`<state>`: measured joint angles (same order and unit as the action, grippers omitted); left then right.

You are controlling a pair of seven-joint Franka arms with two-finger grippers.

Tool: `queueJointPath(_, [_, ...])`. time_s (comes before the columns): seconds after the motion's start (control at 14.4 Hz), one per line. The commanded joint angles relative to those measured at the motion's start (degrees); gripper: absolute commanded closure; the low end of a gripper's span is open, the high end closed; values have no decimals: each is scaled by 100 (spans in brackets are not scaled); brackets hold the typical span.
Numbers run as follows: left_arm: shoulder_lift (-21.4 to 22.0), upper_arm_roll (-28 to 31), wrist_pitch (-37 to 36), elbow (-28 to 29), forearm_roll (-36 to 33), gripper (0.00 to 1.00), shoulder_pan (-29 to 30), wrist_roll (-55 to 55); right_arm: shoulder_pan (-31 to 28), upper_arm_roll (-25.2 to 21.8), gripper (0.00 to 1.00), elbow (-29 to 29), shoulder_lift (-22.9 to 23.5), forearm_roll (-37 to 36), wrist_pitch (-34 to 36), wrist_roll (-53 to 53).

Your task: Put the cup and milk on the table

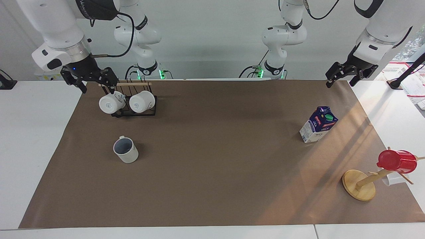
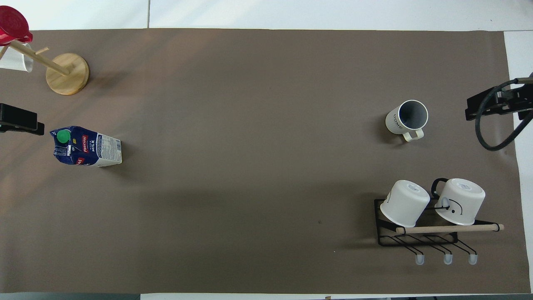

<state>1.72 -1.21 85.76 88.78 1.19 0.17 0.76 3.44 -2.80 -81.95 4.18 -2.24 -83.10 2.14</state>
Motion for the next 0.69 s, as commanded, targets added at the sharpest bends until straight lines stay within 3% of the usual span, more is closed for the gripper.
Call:
queueJointPath(0.0, [135,15,-33,131,-101,0,-8,-67,-27,16,0,-137,-119,57,-39,-100])
queueJointPath(0.49, [135,15,-33,131,-101,0,-8,-67,-36,16,0,-189,-154,57,-57,-74])
queueJointPath(0.62, [135,15,-33,131,-101,0,-8,-67,-54,16,0,-391,-216,66,-345,-91])
